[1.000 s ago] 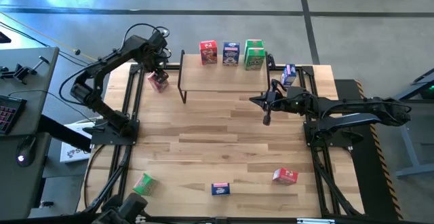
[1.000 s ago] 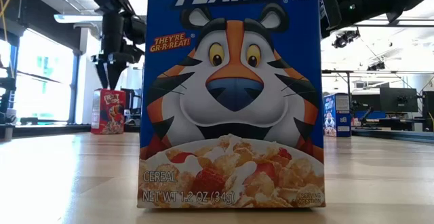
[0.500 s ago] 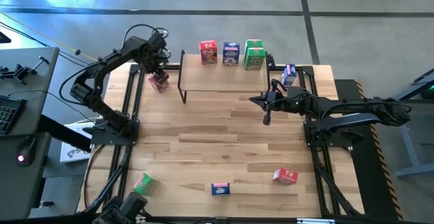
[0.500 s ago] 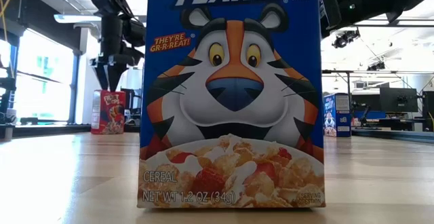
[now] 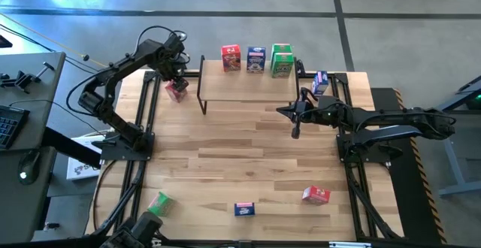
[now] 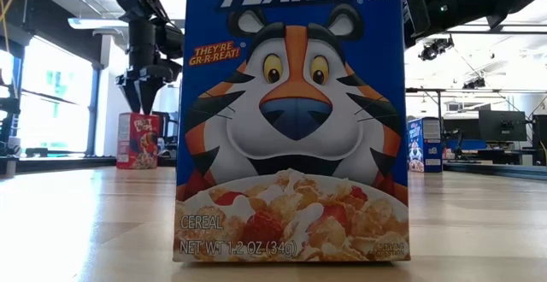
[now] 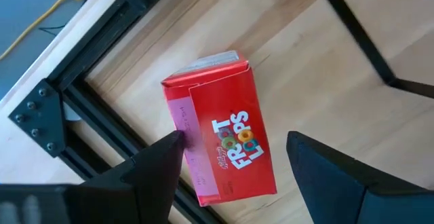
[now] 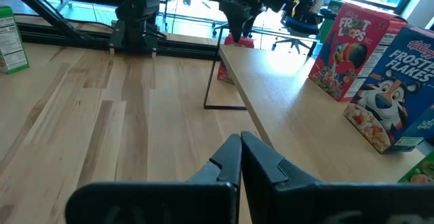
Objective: Stack cereal on shelf
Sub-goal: Put the top red cereal box in front of the other red cereal box on the shelf
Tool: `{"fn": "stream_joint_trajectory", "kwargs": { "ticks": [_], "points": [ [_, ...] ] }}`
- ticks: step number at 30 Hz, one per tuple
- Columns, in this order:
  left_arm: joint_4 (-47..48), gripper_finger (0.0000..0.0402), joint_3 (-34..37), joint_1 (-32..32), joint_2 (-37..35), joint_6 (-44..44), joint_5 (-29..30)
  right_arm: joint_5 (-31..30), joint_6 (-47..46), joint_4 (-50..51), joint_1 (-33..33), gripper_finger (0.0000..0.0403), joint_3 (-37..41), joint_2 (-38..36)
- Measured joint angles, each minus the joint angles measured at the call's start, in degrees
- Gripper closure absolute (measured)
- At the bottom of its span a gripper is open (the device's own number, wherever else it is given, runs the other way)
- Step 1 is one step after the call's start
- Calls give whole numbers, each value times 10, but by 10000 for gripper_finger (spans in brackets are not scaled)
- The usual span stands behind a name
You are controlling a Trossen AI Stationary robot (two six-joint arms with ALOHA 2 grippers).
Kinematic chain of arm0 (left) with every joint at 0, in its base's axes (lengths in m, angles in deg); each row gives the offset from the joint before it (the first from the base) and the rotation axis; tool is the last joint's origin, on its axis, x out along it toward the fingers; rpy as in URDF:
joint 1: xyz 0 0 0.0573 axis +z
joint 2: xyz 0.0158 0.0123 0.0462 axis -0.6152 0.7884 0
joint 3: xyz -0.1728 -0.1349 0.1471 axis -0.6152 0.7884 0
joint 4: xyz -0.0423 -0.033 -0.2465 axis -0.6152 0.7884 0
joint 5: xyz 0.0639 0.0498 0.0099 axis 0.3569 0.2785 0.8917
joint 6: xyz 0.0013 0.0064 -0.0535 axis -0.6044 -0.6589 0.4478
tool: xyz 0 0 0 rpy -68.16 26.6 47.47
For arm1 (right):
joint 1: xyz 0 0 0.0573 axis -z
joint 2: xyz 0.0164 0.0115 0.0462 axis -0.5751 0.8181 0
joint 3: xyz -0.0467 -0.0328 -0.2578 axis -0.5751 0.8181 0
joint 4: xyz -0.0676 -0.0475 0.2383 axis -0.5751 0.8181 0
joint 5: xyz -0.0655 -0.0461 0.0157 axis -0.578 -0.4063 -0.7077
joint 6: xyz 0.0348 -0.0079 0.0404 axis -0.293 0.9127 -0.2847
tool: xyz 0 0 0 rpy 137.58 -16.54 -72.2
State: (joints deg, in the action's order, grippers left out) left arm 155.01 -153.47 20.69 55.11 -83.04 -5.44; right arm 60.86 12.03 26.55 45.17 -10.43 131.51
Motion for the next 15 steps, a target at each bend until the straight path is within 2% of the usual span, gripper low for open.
{"fn": "stream_joint_trajectory", "kwargs": {
  "ticks": [15],
  "points": [
    [2,147,3,2,0,30,44,0,0,0,0,403,0,0]
  ]
}}
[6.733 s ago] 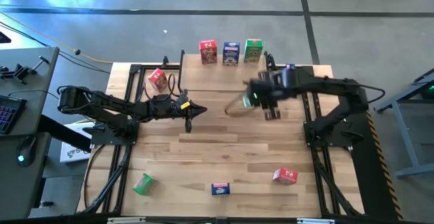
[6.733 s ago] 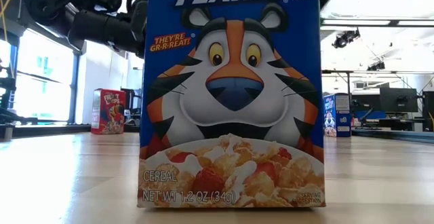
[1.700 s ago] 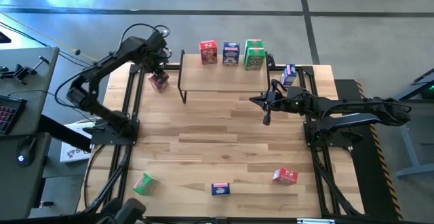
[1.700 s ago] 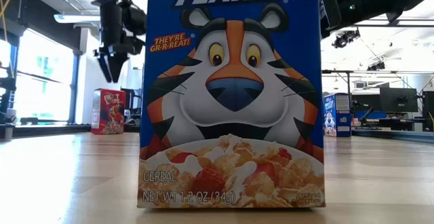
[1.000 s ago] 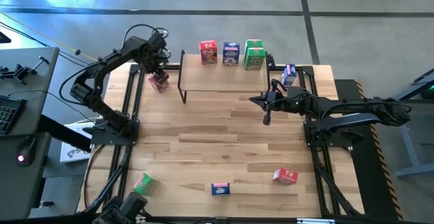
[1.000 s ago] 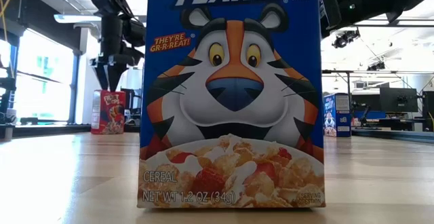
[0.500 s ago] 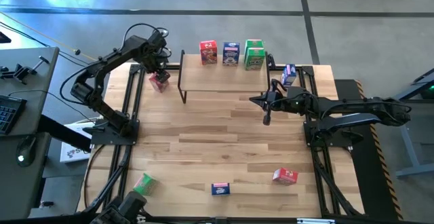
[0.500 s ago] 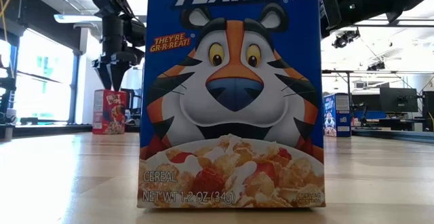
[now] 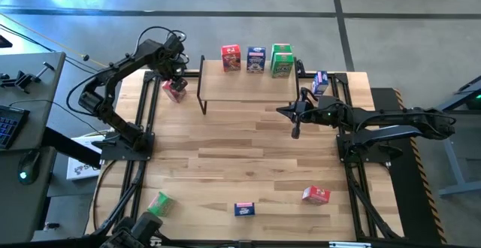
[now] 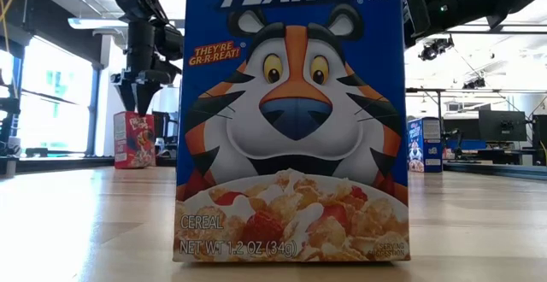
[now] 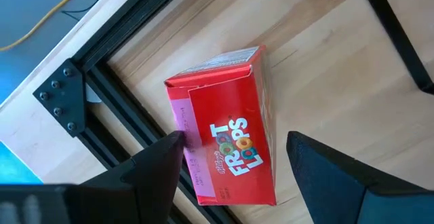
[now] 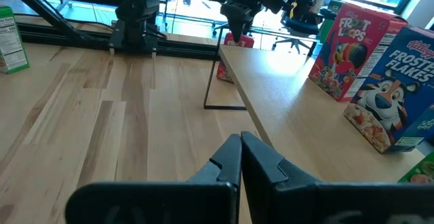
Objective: Stack cereal on shelf
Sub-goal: Put the top red cereal box in front of the other red cereal box on the shelf
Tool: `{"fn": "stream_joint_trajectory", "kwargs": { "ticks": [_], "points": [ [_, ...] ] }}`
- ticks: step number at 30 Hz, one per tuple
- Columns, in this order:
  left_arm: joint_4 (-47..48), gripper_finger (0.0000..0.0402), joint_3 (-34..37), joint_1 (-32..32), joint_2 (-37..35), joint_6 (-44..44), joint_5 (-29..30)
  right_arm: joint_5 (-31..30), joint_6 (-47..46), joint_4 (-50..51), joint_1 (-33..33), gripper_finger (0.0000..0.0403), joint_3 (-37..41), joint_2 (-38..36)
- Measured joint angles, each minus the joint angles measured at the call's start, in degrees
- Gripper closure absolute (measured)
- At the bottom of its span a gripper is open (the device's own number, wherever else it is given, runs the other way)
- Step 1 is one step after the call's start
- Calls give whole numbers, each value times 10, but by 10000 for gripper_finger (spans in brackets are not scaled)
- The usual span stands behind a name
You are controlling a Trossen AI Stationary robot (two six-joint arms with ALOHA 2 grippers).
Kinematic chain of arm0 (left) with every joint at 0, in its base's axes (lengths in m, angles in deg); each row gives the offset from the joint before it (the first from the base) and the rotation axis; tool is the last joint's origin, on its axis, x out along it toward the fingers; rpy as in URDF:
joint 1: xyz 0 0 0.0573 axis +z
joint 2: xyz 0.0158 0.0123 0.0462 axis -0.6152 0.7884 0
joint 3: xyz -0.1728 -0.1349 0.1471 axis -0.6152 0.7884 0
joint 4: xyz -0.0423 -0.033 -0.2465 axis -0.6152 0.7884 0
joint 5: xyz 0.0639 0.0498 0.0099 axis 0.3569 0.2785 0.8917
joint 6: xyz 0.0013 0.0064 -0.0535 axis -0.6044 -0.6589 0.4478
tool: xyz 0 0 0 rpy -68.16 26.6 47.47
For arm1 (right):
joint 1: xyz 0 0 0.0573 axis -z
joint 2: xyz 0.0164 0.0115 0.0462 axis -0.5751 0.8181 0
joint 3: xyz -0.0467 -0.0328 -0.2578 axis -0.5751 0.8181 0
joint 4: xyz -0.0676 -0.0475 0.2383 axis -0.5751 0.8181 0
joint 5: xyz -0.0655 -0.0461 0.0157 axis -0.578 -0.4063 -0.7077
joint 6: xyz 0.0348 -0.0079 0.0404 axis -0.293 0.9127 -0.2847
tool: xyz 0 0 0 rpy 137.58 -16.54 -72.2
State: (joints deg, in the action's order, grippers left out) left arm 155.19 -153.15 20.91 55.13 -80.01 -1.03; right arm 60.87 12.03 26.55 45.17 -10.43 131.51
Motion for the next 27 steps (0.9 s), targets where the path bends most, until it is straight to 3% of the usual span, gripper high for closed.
{"fn": "stream_joint_trajectory", "kwargs": {
  "ticks": [15,27],
  "points": [
    [1,147,0,-20,0,-1,22,0,0,0,0,403,0,0],
    [3,147,-1,-20,3,14,5,0,0,4,0,403,0,0]
  ]
}}
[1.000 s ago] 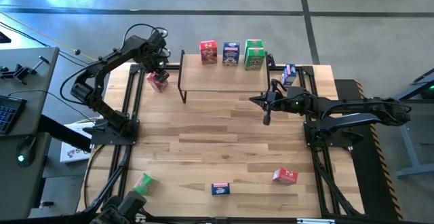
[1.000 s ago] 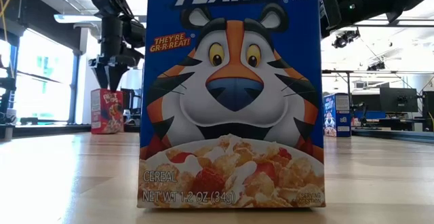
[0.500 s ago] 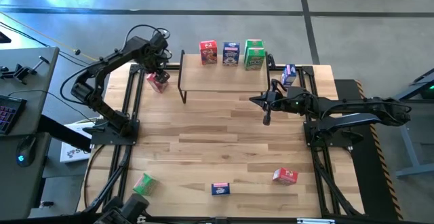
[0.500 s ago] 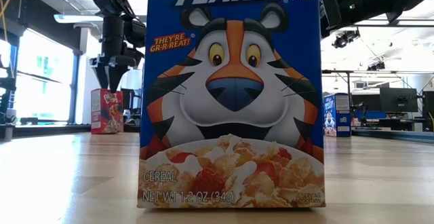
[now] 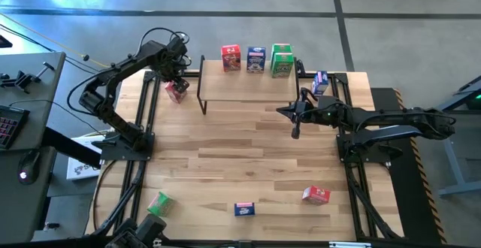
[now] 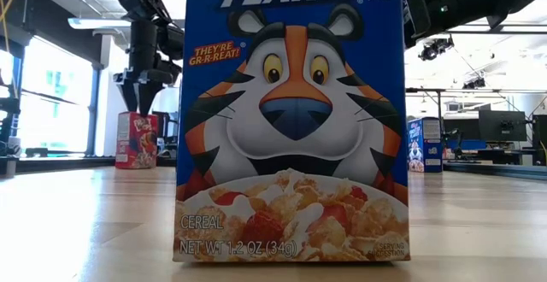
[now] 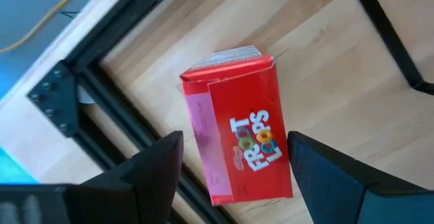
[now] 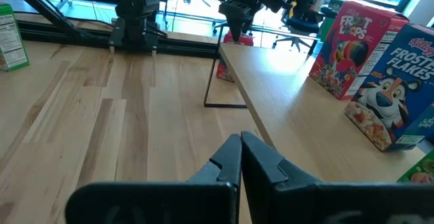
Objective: Stack cereal on shelf
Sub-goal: Put the top red cereal box in front of the other red cereal box on the shelf
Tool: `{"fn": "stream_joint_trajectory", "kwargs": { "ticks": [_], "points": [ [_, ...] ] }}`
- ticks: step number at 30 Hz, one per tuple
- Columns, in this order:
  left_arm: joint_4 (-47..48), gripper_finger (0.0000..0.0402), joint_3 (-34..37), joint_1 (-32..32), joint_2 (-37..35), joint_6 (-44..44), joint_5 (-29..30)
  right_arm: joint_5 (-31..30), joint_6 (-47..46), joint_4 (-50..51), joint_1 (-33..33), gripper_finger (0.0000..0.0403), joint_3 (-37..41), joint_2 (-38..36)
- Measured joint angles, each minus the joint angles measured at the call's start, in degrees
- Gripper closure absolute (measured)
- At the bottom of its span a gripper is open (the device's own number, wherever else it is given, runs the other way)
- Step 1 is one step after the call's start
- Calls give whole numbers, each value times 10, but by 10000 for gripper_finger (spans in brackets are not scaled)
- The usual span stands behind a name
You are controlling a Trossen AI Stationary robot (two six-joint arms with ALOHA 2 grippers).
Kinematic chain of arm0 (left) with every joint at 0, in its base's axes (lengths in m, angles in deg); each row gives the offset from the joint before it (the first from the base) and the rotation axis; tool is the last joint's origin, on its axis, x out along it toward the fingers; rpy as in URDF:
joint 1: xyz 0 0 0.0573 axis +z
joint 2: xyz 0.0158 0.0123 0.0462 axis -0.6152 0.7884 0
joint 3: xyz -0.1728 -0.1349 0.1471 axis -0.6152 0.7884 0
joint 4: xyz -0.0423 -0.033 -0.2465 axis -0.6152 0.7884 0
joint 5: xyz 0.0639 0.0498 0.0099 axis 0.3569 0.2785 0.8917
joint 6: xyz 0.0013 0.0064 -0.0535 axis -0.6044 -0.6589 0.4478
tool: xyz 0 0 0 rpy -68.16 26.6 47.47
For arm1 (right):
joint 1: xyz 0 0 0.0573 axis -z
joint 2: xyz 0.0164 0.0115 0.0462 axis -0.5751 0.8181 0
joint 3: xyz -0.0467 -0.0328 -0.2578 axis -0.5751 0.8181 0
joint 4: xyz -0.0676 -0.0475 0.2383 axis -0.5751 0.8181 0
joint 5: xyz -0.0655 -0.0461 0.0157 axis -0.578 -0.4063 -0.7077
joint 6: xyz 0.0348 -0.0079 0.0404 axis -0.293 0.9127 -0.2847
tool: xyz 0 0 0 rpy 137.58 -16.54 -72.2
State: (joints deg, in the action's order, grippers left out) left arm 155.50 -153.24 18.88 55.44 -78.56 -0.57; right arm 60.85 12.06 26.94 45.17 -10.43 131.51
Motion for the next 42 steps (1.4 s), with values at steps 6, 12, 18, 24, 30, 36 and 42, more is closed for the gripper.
{"fn": "stream_joint_trajectory", "kwargs": {
  "ticks": [6,12,18,24,30,36,42],
  "points": [
    [-27,147,29,2,2,0,-4,0,0,0,0,403,0,0],
    [-38,155,38,1,2,-3,-3,0,4,0,0,403,0,0],
    [-46,196,38,1,-1,-20,1,0,4,0,0,403,0,0],
    [-21,235,27,1,-21,-46,-2,0,4,0,0,403,0,0],
    [73,254,-73,1,-58,-79,-21,0,4,0,0,403,0,0],
    [123,263,-216,-29,-78,-106,-42,1,4,0,0,403,0,0],
    [163,266,-376,-76,-79,-125,-42,21,-2,1,0,403,0,0]
  ]
}}
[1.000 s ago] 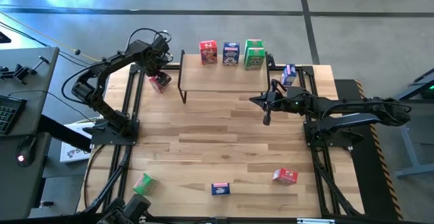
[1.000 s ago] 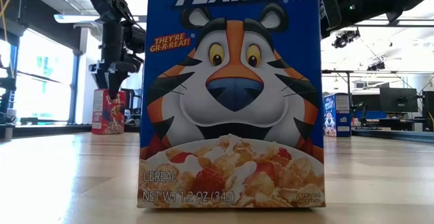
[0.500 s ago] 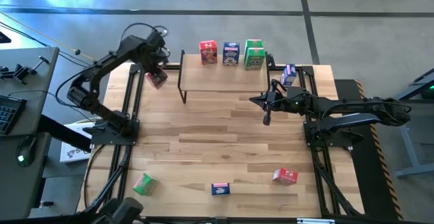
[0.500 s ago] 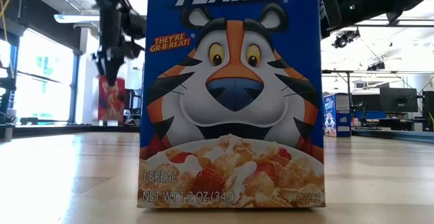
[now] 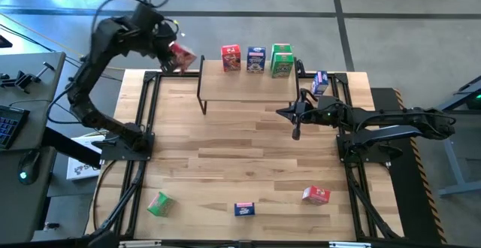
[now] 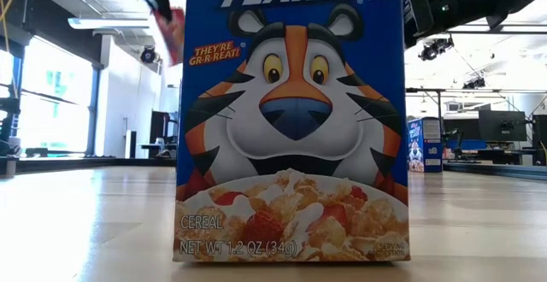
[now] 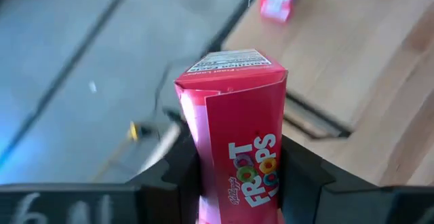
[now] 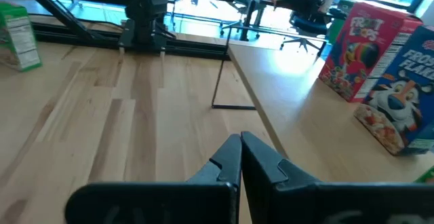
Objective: Stack cereal on shelf
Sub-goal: Put the top red cereal box in front of the other red cereal box on the shelf
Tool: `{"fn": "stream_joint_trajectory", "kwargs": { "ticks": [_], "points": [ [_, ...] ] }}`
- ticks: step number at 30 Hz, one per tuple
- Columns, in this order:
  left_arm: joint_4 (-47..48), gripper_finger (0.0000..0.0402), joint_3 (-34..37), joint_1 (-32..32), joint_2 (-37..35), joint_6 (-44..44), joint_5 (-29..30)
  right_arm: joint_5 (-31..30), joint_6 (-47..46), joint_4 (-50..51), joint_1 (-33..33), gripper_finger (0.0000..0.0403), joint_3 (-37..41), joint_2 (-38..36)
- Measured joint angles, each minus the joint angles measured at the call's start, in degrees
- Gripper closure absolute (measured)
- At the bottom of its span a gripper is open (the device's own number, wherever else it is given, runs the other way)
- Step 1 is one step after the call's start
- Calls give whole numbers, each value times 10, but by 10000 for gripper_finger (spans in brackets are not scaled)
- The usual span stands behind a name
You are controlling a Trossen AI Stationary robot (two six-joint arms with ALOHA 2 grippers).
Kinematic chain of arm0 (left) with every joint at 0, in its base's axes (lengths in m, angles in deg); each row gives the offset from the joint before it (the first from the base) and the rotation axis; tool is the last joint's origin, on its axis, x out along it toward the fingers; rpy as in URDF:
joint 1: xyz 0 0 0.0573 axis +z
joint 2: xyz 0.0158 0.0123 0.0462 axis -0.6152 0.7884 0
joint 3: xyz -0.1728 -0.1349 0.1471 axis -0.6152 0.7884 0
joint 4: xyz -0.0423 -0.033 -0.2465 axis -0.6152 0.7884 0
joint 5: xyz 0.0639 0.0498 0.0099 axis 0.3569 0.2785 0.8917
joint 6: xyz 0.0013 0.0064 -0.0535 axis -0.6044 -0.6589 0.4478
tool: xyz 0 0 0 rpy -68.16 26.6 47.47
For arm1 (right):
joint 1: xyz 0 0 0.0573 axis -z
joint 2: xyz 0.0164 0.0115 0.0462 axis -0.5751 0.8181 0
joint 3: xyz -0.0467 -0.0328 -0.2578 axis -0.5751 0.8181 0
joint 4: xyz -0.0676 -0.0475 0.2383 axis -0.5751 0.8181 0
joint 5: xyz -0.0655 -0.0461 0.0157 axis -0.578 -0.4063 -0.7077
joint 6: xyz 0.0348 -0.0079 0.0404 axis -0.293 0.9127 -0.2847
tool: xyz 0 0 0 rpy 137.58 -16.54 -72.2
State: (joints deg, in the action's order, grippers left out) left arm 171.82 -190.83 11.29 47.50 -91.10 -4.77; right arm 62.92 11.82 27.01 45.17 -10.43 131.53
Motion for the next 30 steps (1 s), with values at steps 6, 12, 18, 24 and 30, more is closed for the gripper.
{"fn": "stream_joint_trajectory", "kwargs": {
  "ticks": [6,12,18,24,30],
  "points": [
    [19,267,-81,-63,12,-5,-12,6,1,0,0,403,0,0],
    [-16,267,-85,-136,85,-21,-19,6,0,-4,0,403,0,0],
    [-61,271,-84,-186,182,-58,-13,6,-11,-4,0,403,0,0],
    [-63,278,-84,-199,237,-63,6,6,-15,-1,0,403,0,0],
    [-67,268,-85,-199,246,-56,13,8,-14,-1,0,403,0,0]
  ]
}}
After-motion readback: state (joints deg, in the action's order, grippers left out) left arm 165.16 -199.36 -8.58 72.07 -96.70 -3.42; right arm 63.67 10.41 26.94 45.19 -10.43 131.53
